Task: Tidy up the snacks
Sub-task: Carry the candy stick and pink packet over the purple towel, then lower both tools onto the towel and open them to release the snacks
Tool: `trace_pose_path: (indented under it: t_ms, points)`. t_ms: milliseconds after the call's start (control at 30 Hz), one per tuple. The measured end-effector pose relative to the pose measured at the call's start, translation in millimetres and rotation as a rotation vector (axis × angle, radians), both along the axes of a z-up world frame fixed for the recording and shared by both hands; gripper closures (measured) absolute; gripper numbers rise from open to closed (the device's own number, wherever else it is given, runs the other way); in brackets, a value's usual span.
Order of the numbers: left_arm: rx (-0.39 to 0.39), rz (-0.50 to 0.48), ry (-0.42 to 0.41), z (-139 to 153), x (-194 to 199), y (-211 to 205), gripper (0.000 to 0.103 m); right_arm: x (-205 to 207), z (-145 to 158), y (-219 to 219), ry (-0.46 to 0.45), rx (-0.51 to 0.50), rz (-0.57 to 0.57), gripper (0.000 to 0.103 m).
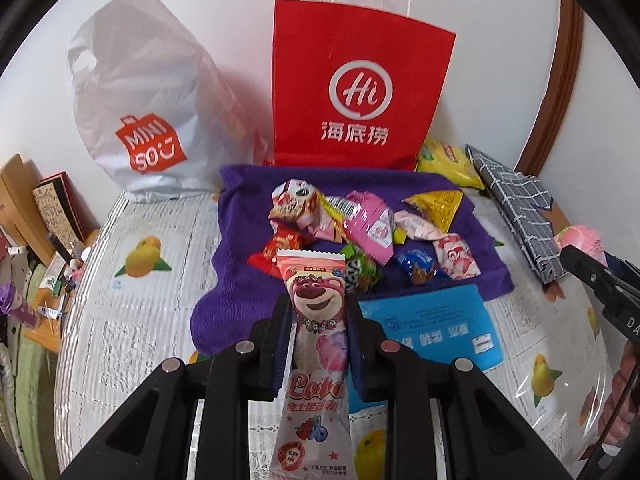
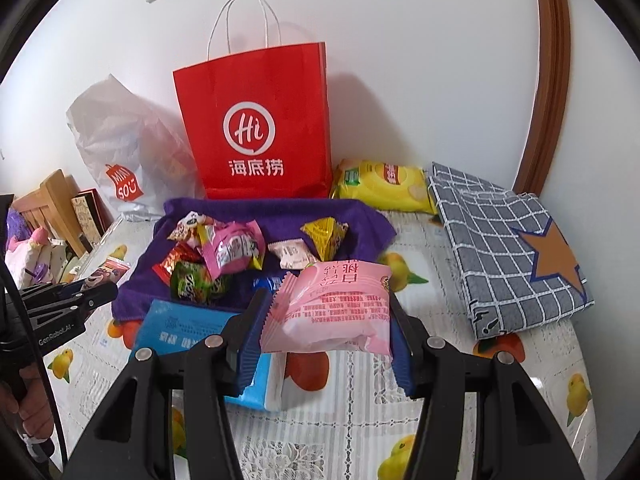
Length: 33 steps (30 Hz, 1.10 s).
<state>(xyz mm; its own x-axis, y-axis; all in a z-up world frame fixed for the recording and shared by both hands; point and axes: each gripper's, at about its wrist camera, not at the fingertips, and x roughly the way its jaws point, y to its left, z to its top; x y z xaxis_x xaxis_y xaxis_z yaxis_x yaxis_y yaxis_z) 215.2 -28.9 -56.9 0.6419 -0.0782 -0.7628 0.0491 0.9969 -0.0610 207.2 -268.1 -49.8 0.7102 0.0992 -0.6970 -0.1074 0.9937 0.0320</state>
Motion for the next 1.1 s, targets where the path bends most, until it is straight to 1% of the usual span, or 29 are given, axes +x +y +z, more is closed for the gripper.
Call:
trace_pose_path:
  t_ms: [433, 767, 1100]
  points:
    - [-0.003, 0.002, -0.028, 24.5, 0.3, 1.7, 0.078, 7.8, 13.4, 6.4, -0.017, 0.008, -0.011, 0.049]
    - [-0.002, -0.005, -0.040, 30.8, 7.5, 1.3, 0.078, 14.6, 16.2, 10.2, -0.022, 0.004, -0.016, 0.049]
    - [0.004, -0.006, -0.041, 30.0, 26.5, 3.2, 0.078, 32.4, 12.9, 9.8, -0.018, 0.001, -0.026, 0.049]
